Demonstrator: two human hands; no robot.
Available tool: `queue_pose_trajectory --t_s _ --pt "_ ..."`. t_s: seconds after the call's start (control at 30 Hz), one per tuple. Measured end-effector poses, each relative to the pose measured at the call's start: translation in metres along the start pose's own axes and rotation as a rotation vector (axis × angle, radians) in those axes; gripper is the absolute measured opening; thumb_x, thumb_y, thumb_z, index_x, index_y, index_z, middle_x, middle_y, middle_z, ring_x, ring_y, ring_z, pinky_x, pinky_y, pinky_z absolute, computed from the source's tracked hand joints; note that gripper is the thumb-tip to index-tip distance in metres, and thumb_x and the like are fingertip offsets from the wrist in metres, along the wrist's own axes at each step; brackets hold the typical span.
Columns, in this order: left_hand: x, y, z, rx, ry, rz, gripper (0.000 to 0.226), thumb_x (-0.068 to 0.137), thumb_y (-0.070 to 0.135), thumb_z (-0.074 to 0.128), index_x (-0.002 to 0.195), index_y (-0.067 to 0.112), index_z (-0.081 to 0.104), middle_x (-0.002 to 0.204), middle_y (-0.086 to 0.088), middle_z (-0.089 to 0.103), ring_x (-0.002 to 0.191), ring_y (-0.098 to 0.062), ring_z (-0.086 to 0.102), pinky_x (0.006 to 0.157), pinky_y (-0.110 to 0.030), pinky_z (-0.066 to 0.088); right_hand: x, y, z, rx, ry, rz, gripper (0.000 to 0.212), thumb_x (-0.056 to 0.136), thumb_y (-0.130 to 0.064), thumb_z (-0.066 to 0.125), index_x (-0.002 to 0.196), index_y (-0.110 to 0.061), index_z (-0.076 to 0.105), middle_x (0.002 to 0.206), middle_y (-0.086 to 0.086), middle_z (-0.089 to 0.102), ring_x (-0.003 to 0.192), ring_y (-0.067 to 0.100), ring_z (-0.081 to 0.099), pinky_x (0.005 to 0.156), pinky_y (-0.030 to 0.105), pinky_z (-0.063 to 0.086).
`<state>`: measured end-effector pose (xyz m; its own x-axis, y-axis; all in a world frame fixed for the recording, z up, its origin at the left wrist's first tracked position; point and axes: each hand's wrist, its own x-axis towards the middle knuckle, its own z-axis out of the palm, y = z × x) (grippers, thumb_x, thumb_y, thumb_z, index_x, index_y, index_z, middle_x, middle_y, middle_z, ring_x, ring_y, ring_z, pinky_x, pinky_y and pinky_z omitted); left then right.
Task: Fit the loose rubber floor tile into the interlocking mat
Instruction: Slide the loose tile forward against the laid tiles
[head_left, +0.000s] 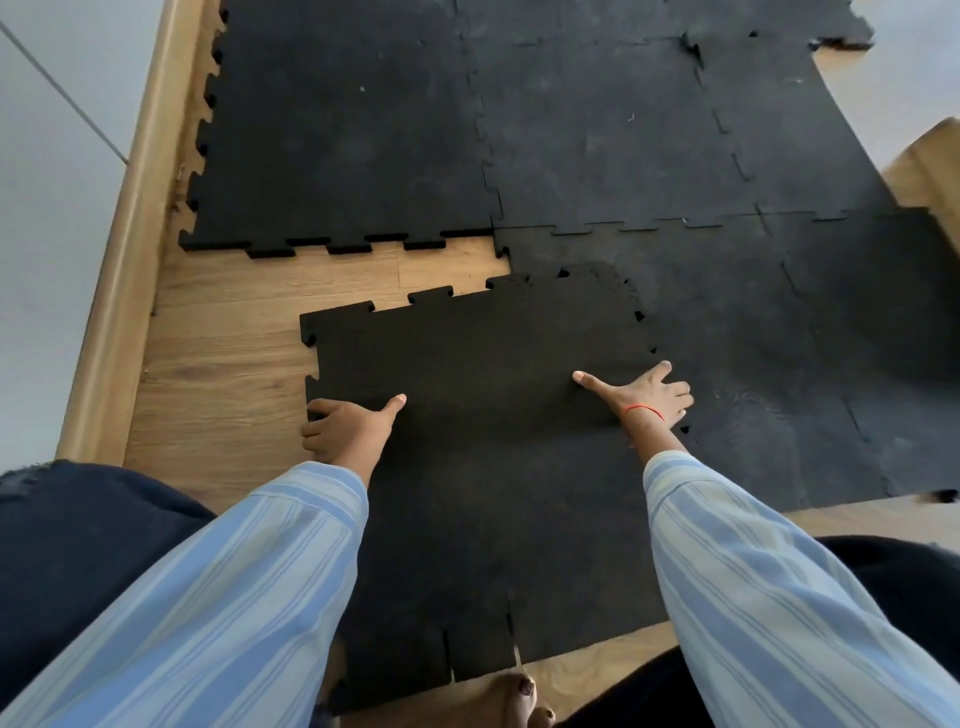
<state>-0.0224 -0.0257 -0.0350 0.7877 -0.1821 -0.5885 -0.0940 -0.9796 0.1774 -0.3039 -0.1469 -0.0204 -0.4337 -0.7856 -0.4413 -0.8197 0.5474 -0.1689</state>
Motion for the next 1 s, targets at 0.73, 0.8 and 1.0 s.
queue_pose_trajectory --t_s 0.73,0.8,1.0 --pt "0.035 -0.001 -0.033 -0.348 0.031 -0.045 0.103 0.061 0.060 0.080 0.131 0.000 0.035 0.133 -0.023 0.044 0.119 -0.037 0.046 0.088 -0.046 0.046 0.004 -0.025 -0.026 0.552 0.136 0.321 0.107 0.062 -0.070 0.070 0.134 0.001 0.037 0.139 0.017 0.046 0.129 0.035 0.039 0.106 0.042 0.029" --pt "0.042 0.006 -0.046 -0.375 0.061 -0.013 0.101 0.062 0.059 0.080 0.132 0.002 0.035 0.134 -0.023 0.044 0.118 -0.037 0.047 0.087 -0.046 0.047 0.002 -0.037 -0.025 0.588 0.123 0.327 0.105 0.065 -0.068 0.070 0.136 0.001 0.036 0.140 0.017 0.045 0.130 0.034 0.038 0.106 0.043 0.029" --pt "0.088 0.014 -0.098 -0.415 0.087 -0.032 0.109 0.058 0.058 0.082 0.139 0.008 0.030 0.136 -0.020 0.045 0.118 -0.038 0.049 0.091 -0.048 0.047 -0.011 -0.084 -0.016 0.680 0.006 0.269 0.107 0.066 -0.063 0.073 0.140 0.001 0.030 0.143 0.016 0.041 0.132 0.035 0.036 0.108 0.044 0.031"
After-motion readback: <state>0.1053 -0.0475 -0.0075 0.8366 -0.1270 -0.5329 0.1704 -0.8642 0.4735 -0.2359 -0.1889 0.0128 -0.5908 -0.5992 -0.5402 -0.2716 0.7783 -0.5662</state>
